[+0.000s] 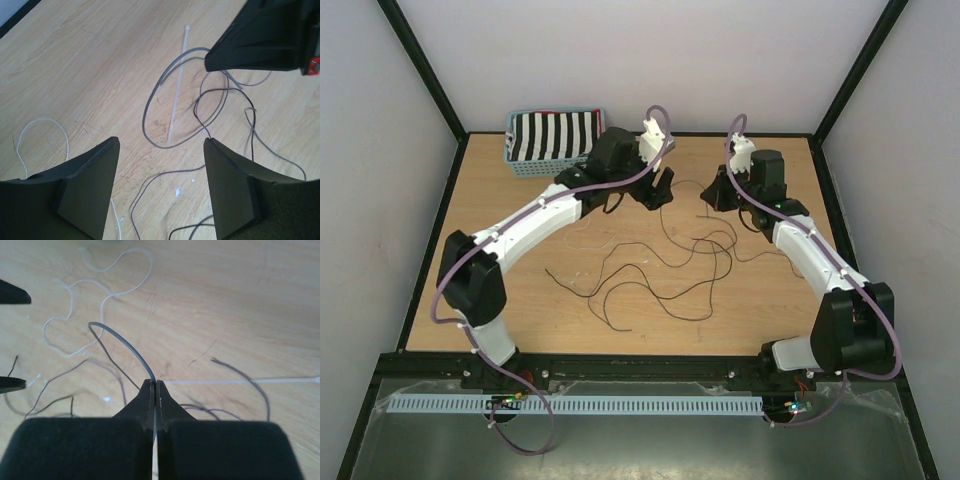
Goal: Zip-tie the wires
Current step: Pick up the cable at the center of the board.
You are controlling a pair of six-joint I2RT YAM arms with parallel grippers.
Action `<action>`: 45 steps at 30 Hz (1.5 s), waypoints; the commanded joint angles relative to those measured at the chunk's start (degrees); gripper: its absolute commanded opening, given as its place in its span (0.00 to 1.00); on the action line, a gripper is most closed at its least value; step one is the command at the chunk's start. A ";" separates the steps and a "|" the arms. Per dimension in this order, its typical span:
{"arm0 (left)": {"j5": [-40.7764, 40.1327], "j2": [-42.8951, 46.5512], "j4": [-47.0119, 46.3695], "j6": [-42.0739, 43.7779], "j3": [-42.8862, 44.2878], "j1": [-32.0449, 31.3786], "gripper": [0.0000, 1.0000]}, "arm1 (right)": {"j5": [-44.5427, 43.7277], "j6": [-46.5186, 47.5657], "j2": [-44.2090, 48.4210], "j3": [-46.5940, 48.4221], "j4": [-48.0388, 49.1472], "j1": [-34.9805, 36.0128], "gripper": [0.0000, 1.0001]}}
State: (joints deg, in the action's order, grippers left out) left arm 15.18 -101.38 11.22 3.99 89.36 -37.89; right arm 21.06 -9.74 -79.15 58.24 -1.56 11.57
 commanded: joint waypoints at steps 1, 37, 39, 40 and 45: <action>7.22 6.32 -3.58 6.35 -5.03 0.72 0.71 | 7.91 0.44 1.57 3.11 -12.77 -0.19 0.00; 10.82 9.72 -31.04 -76.08 -30.13 -7.27 0.58 | 2.27 -11.09 25.29 -15.28 -17.86 7.34 0.02; 10.35 8.57 -32.00 -76.56 -29.77 -7.30 0.57 | 2.60 -11.09 25.97 -15.78 -17.86 7.54 0.02; 10.24 8.11 -32.38 -76.58 -29.53 -7.29 0.57 | 2.84 -11.16 26.24 -16.14 -17.86 7.62 0.02; 10.18 6.45 -33.08 -76.39 -28.02 -7.68 0.56 | 4.23 -11.44 26.37 -17.45 -17.78 8.26 0.02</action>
State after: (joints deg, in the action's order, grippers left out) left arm 25.85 -94.19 -17.72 -70.89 58.39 -45.10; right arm 23.38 -20.29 -53.54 41.85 -20.12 19.14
